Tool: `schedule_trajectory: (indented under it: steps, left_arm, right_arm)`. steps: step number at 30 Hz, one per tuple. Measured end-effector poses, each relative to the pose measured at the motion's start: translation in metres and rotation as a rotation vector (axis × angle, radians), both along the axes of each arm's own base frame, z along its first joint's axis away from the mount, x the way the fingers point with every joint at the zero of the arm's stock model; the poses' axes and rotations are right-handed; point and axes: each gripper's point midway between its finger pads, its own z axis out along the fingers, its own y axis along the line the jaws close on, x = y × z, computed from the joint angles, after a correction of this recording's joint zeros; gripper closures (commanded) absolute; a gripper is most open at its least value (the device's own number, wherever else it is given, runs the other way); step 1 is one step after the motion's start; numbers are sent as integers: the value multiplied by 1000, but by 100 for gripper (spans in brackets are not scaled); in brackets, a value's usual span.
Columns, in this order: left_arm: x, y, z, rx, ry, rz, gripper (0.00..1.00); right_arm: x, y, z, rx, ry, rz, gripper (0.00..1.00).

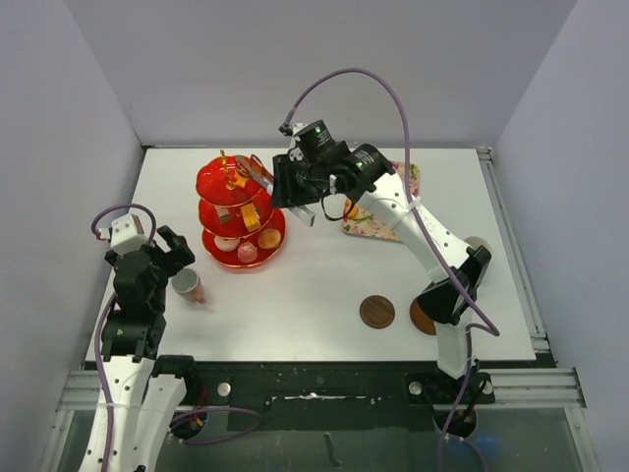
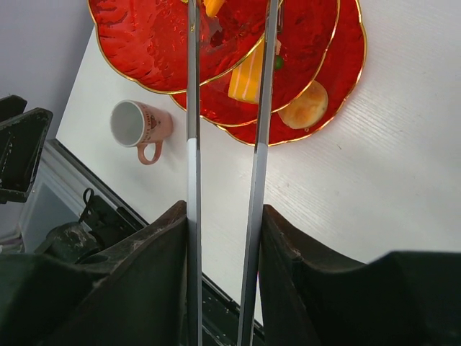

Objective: Serve the afternoon tea
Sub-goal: Place the desert on the desert table.

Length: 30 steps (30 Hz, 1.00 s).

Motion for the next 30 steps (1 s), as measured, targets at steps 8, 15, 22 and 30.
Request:
schedule_trajectory:
  steps: [8, 15, 22, 30]
  left_arm:
    - [1, 0, -2, 0, 7, 0, 19]
    - [1, 0, -2, 0, 9, 0, 18]
    - [1, 0, -3, 0, 12, -1, 18]
    - [2, 0, -5, 1, 20, -1, 19]
  right_arm:
    - [3, -15, 19, 8, -52, -45, 64]
    - [-5, -58, 52, 30, -120, -122, 65]
    - [3, -134, 42, 4, -118, -282, 65]
    - [9, -199, -26, -105, 6, -420, 68]
